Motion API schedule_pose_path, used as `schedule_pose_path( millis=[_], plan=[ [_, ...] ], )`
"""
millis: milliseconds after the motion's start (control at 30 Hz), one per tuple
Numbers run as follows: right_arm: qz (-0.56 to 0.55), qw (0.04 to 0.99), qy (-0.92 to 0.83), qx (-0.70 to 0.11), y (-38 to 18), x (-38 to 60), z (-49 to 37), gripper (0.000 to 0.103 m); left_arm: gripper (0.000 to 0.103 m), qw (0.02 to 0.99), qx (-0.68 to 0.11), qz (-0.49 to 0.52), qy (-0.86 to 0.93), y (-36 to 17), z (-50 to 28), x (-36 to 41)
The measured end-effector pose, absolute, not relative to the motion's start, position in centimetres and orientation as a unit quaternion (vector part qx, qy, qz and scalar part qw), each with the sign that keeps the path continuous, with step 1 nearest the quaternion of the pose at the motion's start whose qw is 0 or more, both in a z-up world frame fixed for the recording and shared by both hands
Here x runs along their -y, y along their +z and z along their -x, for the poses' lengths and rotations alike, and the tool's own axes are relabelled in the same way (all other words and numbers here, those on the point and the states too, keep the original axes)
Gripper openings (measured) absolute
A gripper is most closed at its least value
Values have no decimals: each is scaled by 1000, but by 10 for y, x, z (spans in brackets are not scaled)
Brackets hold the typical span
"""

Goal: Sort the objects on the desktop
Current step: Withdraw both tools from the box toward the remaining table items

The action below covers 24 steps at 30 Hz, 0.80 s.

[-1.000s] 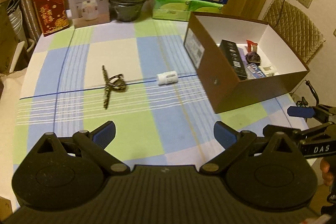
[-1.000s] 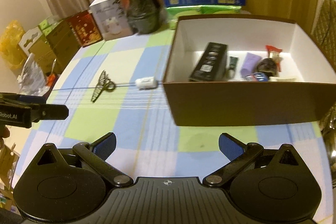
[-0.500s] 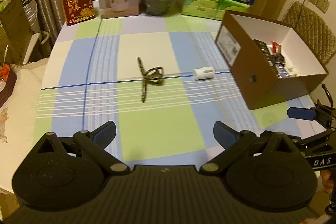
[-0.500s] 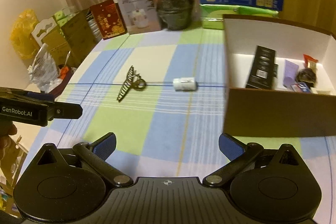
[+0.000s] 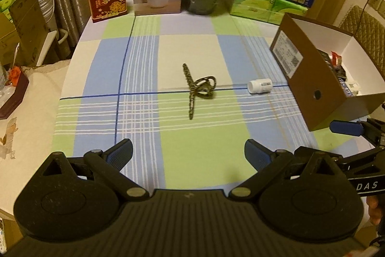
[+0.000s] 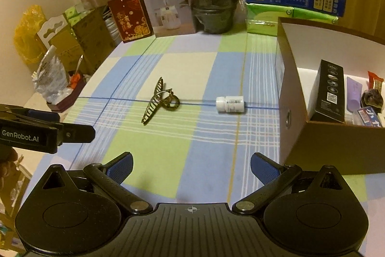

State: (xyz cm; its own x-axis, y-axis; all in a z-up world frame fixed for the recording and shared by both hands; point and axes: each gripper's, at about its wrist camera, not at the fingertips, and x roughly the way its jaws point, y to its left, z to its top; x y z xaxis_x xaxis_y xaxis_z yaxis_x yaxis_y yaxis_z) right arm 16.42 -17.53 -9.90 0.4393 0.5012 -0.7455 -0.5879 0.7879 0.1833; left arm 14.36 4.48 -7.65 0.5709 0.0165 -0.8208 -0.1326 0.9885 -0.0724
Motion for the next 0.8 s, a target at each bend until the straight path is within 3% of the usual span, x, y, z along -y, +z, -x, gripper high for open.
schedule_pose_path(
  millis=[500,800],
  plan=[
    [56,875,274,-394,-115,149,-194,100,95,883,-464,55,50,-99,-176,-57],
    [66,882,255,-390,-126,139,-222,81,92,887,-459,39,25,-115,-207,-51]
  ],
)
